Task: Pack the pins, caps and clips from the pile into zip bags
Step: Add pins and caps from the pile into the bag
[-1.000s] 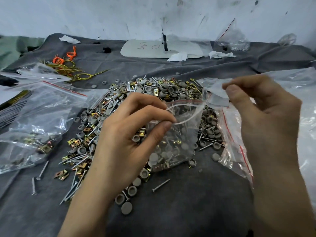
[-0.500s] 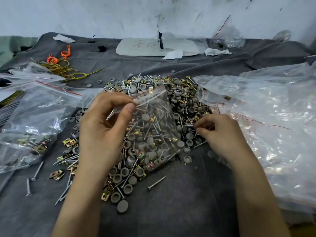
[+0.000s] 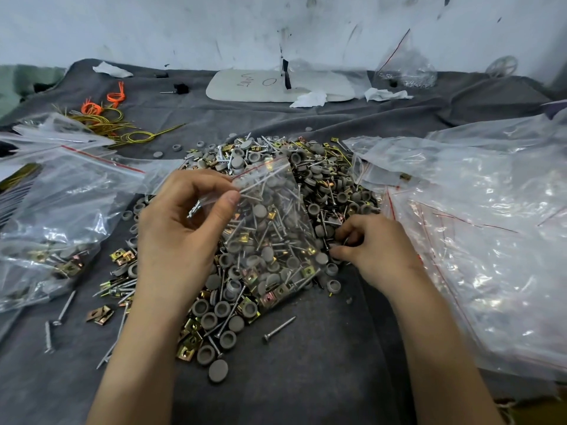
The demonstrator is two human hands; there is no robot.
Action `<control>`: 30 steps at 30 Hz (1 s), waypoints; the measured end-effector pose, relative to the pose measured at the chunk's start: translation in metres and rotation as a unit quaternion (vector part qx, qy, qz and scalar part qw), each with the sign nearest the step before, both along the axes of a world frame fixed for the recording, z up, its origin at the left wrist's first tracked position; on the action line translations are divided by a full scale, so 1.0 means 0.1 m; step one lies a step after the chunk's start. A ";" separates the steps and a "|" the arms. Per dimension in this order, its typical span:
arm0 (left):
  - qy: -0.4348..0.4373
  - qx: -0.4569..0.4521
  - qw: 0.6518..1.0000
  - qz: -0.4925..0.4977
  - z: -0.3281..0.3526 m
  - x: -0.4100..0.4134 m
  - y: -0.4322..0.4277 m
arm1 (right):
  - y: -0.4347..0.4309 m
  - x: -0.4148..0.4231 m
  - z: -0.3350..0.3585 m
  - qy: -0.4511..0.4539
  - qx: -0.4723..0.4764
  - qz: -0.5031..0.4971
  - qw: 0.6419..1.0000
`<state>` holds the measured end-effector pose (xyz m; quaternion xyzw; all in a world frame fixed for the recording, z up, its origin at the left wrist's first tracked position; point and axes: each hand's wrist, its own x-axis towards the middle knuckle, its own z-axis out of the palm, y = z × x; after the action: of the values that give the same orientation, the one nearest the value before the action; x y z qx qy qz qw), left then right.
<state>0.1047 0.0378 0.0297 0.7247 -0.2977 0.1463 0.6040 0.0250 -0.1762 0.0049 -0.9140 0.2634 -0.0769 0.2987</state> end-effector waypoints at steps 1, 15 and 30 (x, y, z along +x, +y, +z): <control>-0.001 0.002 1.000 -0.005 0.00 0.00 0.00 | 0.00 0.00 0.00 0.001 0.001 0.002 1.000; -0.016 -0.037 0.999 -0.022 0.02 -0.04 -0.04 | 0.00 -0.08 0.10 -0.158 0.189 0.024 0.969; -0.143 -0.095 0.985 -0.033 0.22 -0.22 -0.04 | 0.15 -0.20 0.26 -0.084 0.399 0.288 0.867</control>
<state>0.0823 0.0336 0.0513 0.6255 -0.3899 0.2558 0.6255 0.0051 -0.1615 0.0313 -0.7424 -0.0297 0.0472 0.6676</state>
